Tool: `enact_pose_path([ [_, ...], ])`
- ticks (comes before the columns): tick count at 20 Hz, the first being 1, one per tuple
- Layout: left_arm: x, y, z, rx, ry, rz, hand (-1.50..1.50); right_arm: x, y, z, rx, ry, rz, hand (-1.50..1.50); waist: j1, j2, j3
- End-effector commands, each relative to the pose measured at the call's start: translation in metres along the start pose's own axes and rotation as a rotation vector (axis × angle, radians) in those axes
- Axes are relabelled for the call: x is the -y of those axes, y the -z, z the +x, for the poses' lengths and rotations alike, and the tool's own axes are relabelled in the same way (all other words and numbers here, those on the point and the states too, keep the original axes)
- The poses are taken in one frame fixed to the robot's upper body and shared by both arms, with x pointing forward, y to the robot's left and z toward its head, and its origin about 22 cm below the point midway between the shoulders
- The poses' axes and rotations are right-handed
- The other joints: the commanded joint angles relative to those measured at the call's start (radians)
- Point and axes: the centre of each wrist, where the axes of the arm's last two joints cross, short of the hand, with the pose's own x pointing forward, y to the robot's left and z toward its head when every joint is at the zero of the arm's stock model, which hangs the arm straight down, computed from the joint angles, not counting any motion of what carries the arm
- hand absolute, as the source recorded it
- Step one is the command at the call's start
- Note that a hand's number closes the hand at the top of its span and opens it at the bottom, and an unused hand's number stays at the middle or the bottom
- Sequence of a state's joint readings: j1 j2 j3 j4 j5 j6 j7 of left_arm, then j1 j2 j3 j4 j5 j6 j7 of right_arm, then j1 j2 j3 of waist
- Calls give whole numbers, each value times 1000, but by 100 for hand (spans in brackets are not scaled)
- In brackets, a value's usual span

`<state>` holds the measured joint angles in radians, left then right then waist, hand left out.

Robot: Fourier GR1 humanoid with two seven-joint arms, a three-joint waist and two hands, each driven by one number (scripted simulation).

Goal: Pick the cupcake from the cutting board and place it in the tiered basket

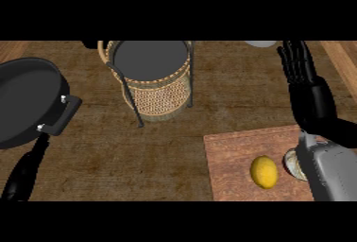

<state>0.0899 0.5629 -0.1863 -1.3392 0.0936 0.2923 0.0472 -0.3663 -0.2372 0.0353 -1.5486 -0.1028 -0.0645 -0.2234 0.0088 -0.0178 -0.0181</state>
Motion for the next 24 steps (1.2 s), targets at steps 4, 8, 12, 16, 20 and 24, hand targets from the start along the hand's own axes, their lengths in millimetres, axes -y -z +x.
enact_pose_path([
  [4,59,6,56,270,-225,-188,0,-11,-32,-28,-289,81,221,-150,-25,19,15],
  [8,92,0,75,363,-390,-350,0,-29,-67,-58,-512,-36,262,-150,-18,23,15],
  [12,103,21,84,366,-378,-370,0,-34,-90,-57,-371,175,253,-150,-19,19,18],
  [16,111,4,97,368,-388,-390,0,17,-65,-22,-257,-65,330,-150,-13,15,18],
  [20,92,20,83,357,-383,-363,0,62,-46,37,-286,-365,455,-150,-38,10,15],
  [24,93,17,82,354,-387,-365,0,77,-28,75,-395,-763,615,-150,-34,4,12],
])
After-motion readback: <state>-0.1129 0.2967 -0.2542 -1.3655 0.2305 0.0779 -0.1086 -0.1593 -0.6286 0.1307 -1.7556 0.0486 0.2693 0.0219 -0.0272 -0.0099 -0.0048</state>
